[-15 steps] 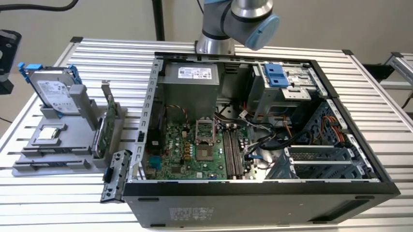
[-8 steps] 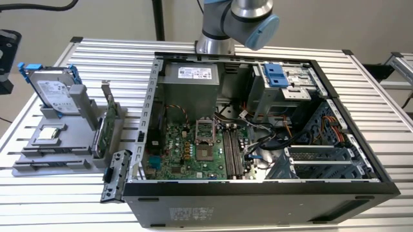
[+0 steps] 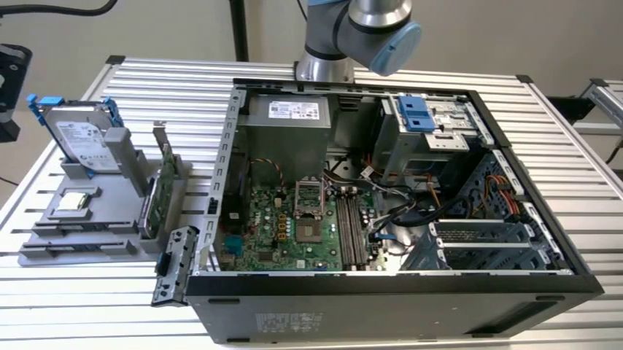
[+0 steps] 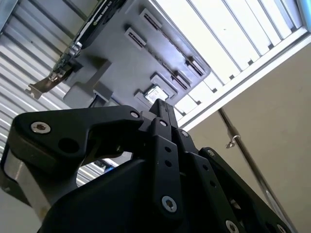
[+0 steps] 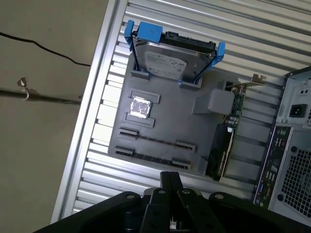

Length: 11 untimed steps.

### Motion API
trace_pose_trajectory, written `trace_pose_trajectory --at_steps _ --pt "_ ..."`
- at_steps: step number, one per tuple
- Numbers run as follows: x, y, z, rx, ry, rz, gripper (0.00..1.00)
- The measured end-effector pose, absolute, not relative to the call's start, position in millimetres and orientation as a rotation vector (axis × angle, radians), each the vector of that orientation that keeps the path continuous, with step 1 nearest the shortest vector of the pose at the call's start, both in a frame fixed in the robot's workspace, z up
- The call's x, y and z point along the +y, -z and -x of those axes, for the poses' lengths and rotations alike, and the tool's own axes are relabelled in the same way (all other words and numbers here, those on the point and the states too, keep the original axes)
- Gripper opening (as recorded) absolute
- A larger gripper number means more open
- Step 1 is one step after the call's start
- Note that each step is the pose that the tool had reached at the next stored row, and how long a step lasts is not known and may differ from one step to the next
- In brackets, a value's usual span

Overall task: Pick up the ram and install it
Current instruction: 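Insert the ram into the slot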

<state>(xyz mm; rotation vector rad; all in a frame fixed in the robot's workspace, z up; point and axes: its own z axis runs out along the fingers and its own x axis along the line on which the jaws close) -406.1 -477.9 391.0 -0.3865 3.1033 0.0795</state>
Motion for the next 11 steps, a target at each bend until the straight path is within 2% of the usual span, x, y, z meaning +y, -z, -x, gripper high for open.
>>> trace_pose_trajectory --at_steps 11 --pt "-477.8 -391.0 406.3 3.1 -0.08 0.417 0.0"
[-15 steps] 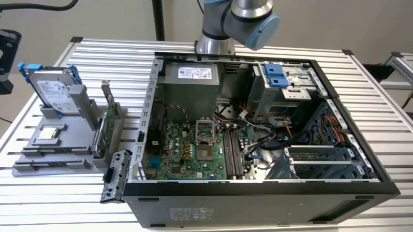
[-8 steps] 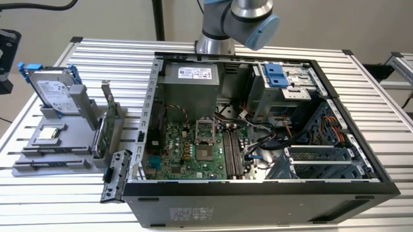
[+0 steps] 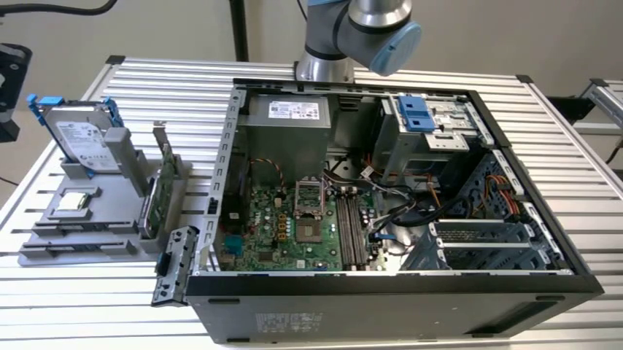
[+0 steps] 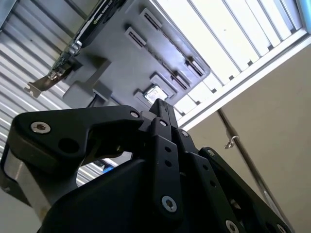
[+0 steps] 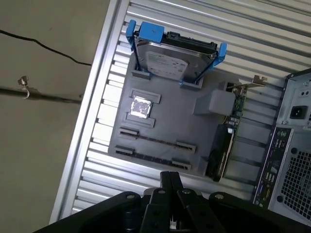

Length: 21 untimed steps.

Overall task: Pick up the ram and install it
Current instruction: 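Insert the ram into the slot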

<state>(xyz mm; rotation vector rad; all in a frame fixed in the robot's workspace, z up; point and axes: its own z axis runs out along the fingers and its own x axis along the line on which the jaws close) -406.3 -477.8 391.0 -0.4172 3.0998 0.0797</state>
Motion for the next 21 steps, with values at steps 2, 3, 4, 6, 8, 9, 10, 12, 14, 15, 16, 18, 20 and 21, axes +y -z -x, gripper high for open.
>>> trace_pose_trajectory --at_steps 2,3,4,6,8,9,10,12,14,15,16,18,20,21 --pt "-477.7 -391.0 406.3 3.097 -0.08 0.436 0.0" --pt "-477.8 -391.1 406.2 3.096 -0.08 0.446 0.0" --pt "-477.8 -391.0 406.2 3.095 -0.08 0.456 0.0" --pt "-477.8 -391.0 406.2 3.092 -0.08 0.476 0.0" --pt "-477.8 -391.0 406.2 3.09 -0.08 0.495 0.0" --pt "-477.8 -391.1 406.2 3.088 -0.08 0.506 0.0" --pt "-477.8 -391.0 406.2 3.087 -0.08 0.515 0.0" --pt "-477.8 -391.1 406.2 3.084 -0.08 0.534 0.0" --pt "-477.8 -391.0 406.2 3.081 -0.081 0.553 0.0" --pt "-477.8 -391.0 406.2 3.079 -0.081 0.562 0.0" --pt "-477.8 -391.1 406.2 3.078 -0.081 0.572 0.0" --pt "-477.8 -391.1 406.2 3.074 -0.081 0.592 0.0" --pt "-477.8 -391.1 406.2 3.071 -0.081 0.611 0.0" --pt "-477.8 -391.1 406.2 3.069 -0.081 0.623 0.0"
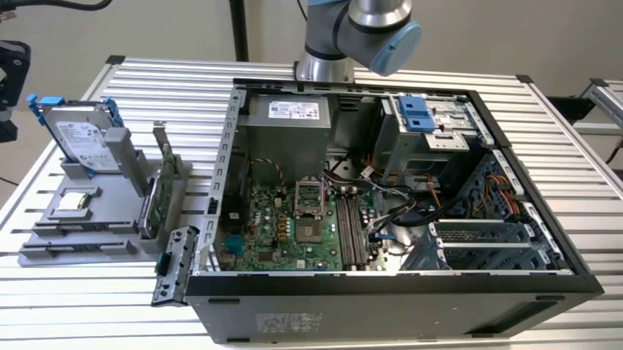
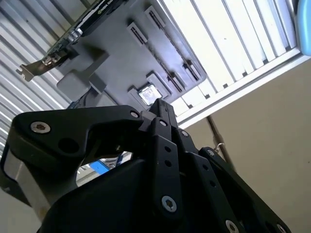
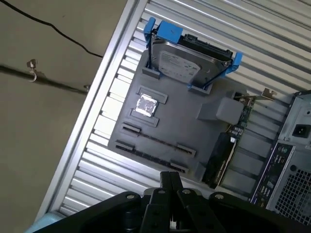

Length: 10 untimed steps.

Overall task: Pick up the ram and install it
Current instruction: 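Insert the ram into the slot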

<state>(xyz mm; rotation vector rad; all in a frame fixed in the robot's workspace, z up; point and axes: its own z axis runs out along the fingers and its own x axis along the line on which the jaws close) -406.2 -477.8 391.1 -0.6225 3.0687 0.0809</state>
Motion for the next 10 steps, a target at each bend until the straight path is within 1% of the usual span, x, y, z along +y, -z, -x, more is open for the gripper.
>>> trace_pose_trajectory --at_steps 10 --pt "-477.8 -391.0 406.2 3.047 -0.081 0.731 0.0"
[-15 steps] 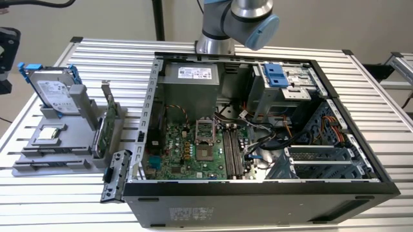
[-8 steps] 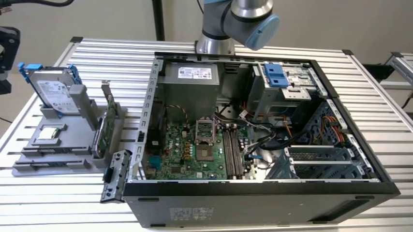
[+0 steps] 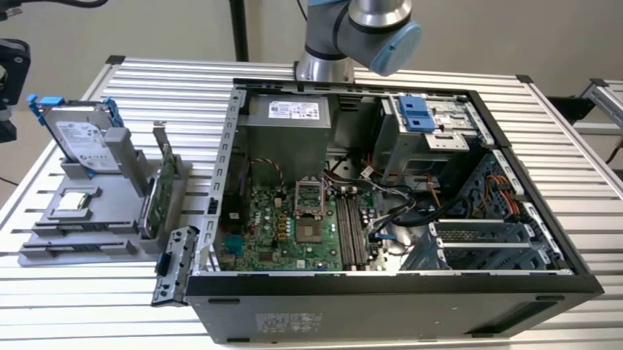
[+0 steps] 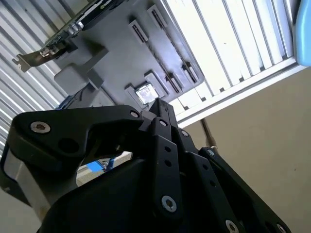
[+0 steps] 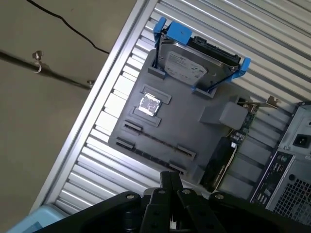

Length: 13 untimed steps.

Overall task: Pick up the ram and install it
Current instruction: 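Insert the ram into the slot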

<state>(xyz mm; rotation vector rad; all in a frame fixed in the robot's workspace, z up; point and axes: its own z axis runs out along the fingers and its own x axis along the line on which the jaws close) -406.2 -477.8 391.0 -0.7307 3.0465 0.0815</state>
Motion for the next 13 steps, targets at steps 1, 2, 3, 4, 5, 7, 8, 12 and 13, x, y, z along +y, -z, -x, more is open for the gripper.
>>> trace_pose_trajectory --at_steps 1,2,3,4,5,7,8,12,13 --pt "-477.8 -391.0 406.2 3.044 -0.081 0.741 0.0" --pt "-477.8 -391.0 406.2 3.042 -0.081 0.752 0.0" --pt "-477.8 -391.1 406.2 3.039 -0.081 0.762 0.0" --pt "-477.8 -391.1 406.2 3.037 -0.082 0.773 0.0" --pt "-477.8 -391.0 406.2 3.034 -0.082 0.784 0.0" --pt "-477.8 -391.1 406.2 3.029 -0.082 0.805 0.0" --pt "-477.8 -391.0 406.2 3.026 -0.082 0.816 0.0" --pt "-477.8 -391.0 406.2 3.014 -0.082 0.863 0.0" --pt "-477.8 -391.1 406.2 3.011 -0.082 0.876 0.0"
